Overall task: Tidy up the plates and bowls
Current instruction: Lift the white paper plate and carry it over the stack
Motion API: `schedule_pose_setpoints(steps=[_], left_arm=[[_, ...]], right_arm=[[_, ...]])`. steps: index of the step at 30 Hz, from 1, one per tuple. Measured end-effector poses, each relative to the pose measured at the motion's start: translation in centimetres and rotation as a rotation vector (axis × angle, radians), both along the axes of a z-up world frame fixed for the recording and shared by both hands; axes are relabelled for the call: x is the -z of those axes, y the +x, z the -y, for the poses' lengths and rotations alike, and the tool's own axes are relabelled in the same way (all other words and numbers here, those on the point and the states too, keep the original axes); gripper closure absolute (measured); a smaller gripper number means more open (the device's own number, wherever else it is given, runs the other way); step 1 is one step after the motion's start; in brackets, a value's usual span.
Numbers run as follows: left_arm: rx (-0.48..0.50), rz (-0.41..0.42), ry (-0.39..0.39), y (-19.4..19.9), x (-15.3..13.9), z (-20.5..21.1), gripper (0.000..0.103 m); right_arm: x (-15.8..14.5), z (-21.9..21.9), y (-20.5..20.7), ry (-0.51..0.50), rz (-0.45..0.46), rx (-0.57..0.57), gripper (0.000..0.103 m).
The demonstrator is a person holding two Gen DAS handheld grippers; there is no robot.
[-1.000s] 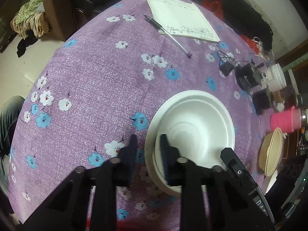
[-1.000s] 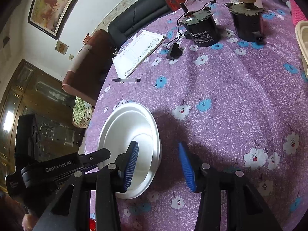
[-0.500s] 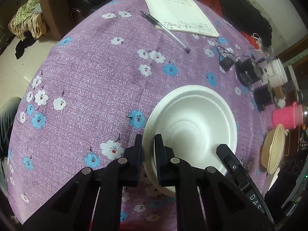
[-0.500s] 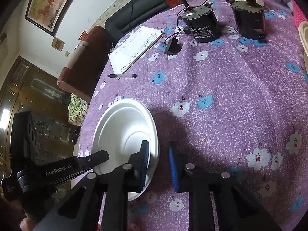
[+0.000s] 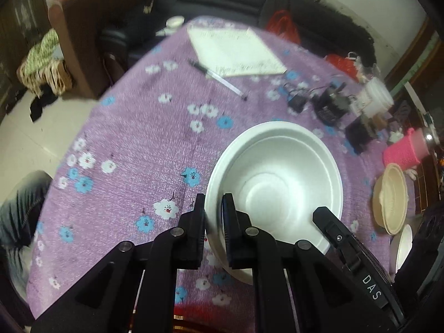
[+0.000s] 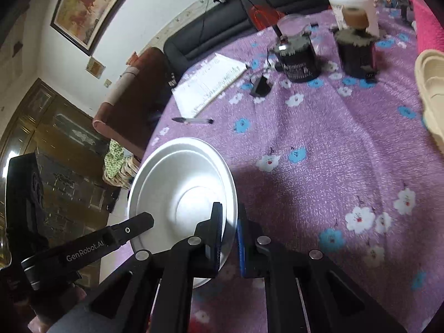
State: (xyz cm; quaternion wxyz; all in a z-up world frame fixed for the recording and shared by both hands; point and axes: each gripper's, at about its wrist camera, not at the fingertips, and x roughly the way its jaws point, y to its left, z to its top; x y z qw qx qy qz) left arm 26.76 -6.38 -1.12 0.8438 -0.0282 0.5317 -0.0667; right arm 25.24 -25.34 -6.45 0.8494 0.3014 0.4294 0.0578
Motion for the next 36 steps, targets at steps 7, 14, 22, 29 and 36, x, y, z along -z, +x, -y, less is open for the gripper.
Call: schedule_pose_setpoints(steps=[7, 14, 22, 29, 36], left_arm=[[0.03, 0.125, 0.017, -4.2, -4.3, -0.1, 0.094], [0.06, 0.275, 0.059, -10.3, -7.2, -1.2, 0.093], [0.045, 0.388, 0.096, -16.5, -8.1, -3.7, 0.093], [0.013, 0.409, 0.092, -19.7, -7.3, -5.9, 0.093], [-0.023, 0.38, 0.08, -21.3, -5.0, -7.2, 0.092]], right_arm=[[-3.9, 0.0, -3.7, 0.005, 0.09, -0.001, 0.095], [-7.0, -0.9, -8.6, 0.008, 0.162, -0.032, 0.095], [-8.4, -3.7, -14.7, -0.001, 0.22, -0.076, 0.094], [-8.4, -6.0, -18.1, -0.007, 0.229, -0.105, 0.094], [-6.7, -7.9, -20.0, -0.02, 0.191, -0.122, 0.094]])
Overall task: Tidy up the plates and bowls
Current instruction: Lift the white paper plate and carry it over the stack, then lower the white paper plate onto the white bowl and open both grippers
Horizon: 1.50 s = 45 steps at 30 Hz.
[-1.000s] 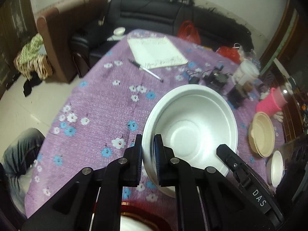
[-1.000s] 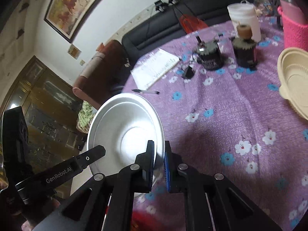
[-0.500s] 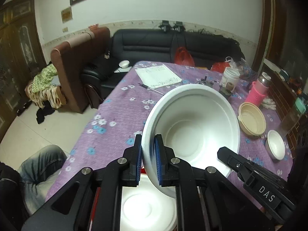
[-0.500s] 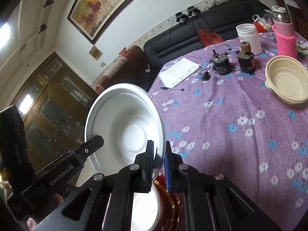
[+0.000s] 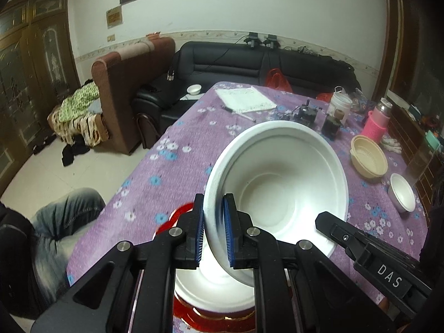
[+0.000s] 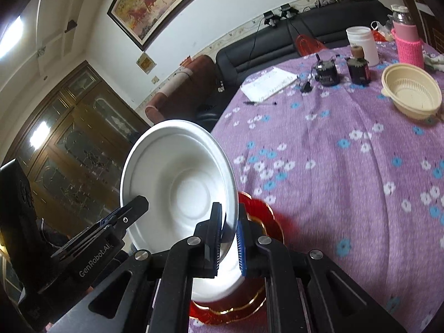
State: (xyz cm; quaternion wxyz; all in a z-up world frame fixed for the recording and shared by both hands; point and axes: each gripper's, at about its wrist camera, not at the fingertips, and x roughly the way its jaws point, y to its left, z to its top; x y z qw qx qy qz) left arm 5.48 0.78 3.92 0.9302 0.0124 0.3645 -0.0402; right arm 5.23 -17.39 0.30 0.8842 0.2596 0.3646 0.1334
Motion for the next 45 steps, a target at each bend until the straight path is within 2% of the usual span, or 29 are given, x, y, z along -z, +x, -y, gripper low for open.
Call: schedule_pose_setpoints(steps=[9, 25, 33, 39, 41, 43, 44, 45], left_arm=[[-0.037, -0.033, -0.043, -0.4, 2.1, -0.9, 0.091], [-0.093, -0.065, 0.019, -0.8, 5.4, -1.7, 0.091], [-0.112, -0.034, 0.035, -1.1, 5.6, -2.2, 0.091], [-0.152, -0.033, -0.026, -1.4, 5.0, -4.3, 0.091], [-0.17, -0.016, -0.042, -1.8, 4.4, -4.9, 0.09], [-0.18, -0.001, -0.046, -2.1, 3.8, -5.2, 0.086], [-0.179, 0.008, -0.049, -2.3, 3.5, -5.3, 0.085], [-0.176, 0.016, -0.052, -2.5, 3.3, -5.2, 0.085]], right_arm=[[2.1, -0.9, -0.5, -0.012, -0.05, -0.003, 0.094], [5.8, -2.6, 0.8, -0.008, -0.135, -0.045, 0.094], [6.6, -3.1, 1.0, -0.027, -0.154, -0.044, 0.095], [6.9, -3.4, 1.0, -0.057, -0.147, -0.031, 0.095], [6.7, -3.7, 1.0, -0.083, -0.138, -0.041, 0.093], [6.5, -3.9, 0.8, -0.102, -0.131, -0.035, 0.092], [6.2, -4.1, 0.7, -0.13, -0.121, -0.034, 0.089], [5.9, -4.1, 0.5, -0.154, -0.107, -0.031, 0.081]])
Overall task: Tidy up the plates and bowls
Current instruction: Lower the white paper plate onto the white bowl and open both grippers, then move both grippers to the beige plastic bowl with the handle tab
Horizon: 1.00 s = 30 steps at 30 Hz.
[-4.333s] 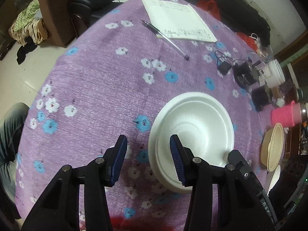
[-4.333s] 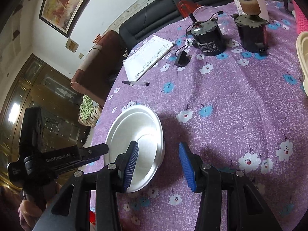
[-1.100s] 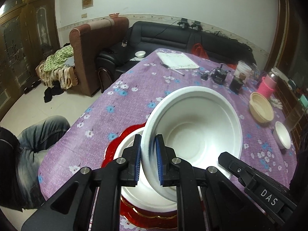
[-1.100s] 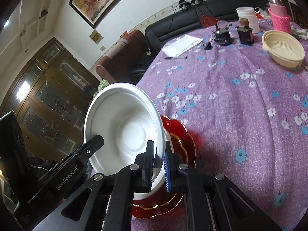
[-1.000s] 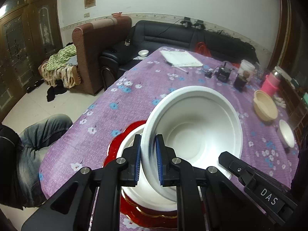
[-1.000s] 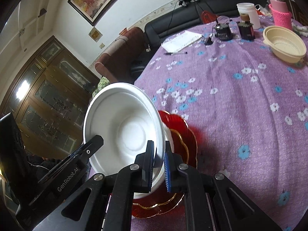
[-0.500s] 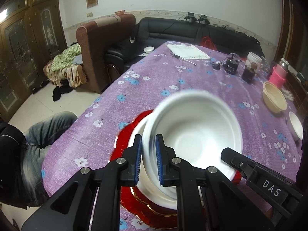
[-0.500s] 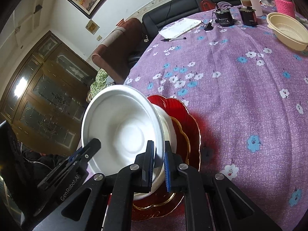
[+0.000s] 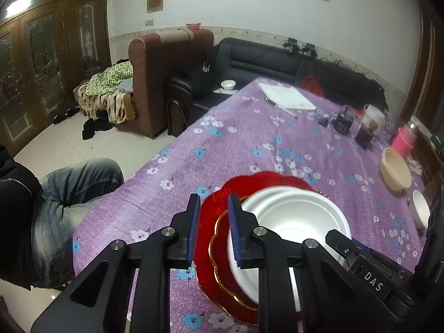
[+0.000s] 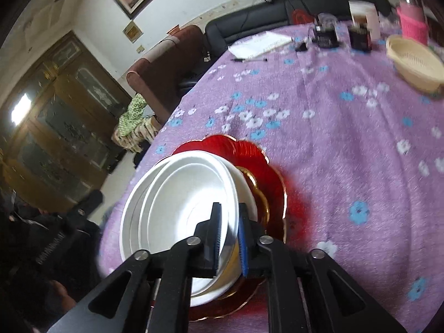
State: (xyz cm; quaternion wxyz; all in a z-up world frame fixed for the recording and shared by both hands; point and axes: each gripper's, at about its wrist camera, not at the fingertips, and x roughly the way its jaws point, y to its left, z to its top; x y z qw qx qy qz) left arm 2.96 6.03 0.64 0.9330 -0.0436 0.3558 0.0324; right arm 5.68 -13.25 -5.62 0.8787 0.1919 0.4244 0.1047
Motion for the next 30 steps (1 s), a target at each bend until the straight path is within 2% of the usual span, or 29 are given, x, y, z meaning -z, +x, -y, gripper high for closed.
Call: schedule_pose_setpoints(steps=[1, 3, 4, 6, 9, 13, 18, 25, 30], left_arm=[[0.004, 0.009, 0.0, -0.2, -0.3, 0.1, 0.085], [0.022, 0.024, 0.002, -0.5, -0.8, 0.8, 0.085], [0.038, 0.029, 0.001, -0.7, -1.0, 1.3, 0.085], [0.058, 0.03, -0.001, -0.9, -1.2, 2.1, 0.085], [0.074, 0.032, 0.014, -1.1, -1.4, 3.0, 0.085], [0.085, 0.038, 0.02, -1.3, -1.8, 4.1, 0.085], [0.178, 0.022, 0.054, -1.8, -1.9, 8.0, 0.085], [0.361, -0.036, 0.086, -2.0, -1.3, 16.5, 0.085], [0.398, -0.115, 0.019, 0.6, -0.5, 22.2, 0.085]], right_arm=[[-0.4, 0.1, -0.3, -0.004, 0.015, 0.002, 0.073], [-1.1, 0.8, -0.6, 0.017, 0.042, 0.014, 0.066], [-1.5, 1.3, -0.8, 0.028, 0.057, 0.023, 0.056], [-1.9, 1.7, -0.9, 0.046, 0.069, 0.023, 0.045], [-1.8, 1.9, -0.9, 0.086, 0.06, -0.013, 0.045], [-3.1, 3.8, -2.2, 0.126, 0.172, 0.01, 0.045], [-3.8, 7.0, -3.4, 0.051, 0.248, 0.109, 0.045], [-2.4, 14.1, -5.0, 0.014, 0.246, 0.242, 0.045], [-1.5, 20.4, -5.2, 0.017, 0.212, 0.319, 0.045]])
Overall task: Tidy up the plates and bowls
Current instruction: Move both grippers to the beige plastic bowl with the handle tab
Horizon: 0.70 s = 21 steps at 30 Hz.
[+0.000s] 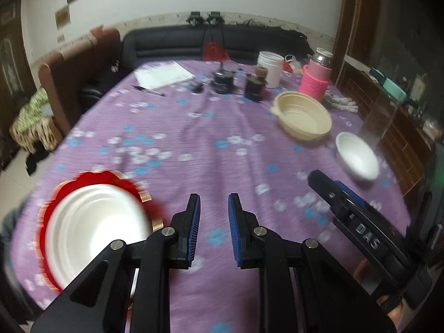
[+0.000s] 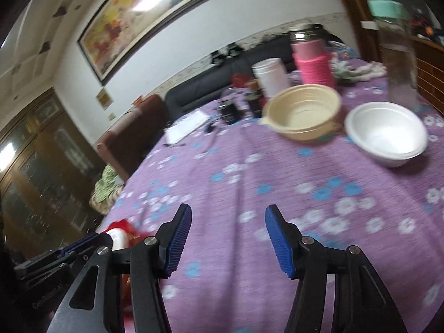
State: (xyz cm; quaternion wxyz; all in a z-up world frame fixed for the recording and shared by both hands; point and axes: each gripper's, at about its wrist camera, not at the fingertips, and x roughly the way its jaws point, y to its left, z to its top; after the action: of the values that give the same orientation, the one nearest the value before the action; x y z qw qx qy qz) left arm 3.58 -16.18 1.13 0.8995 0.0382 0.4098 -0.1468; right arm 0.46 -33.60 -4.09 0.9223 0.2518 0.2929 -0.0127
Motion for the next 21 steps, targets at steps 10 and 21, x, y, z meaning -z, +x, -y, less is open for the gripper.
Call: schedule_pose_setpoints(steps=[10, 21], left_arm=[[-0.108, -0.108, -0.078, 9.6, 2.3, 8.7, 0.085], [-0.144, -0.204, -0.2, 19.4, 3.4, 12.4, 0.086]], right_arm=[[-4.2, 10.7, 5.7, -0.078, 0.017, 0.08, 0.045], [-3.6, 17.3, 15.1, -0.138, -0.125, 0.189, 0.045]])
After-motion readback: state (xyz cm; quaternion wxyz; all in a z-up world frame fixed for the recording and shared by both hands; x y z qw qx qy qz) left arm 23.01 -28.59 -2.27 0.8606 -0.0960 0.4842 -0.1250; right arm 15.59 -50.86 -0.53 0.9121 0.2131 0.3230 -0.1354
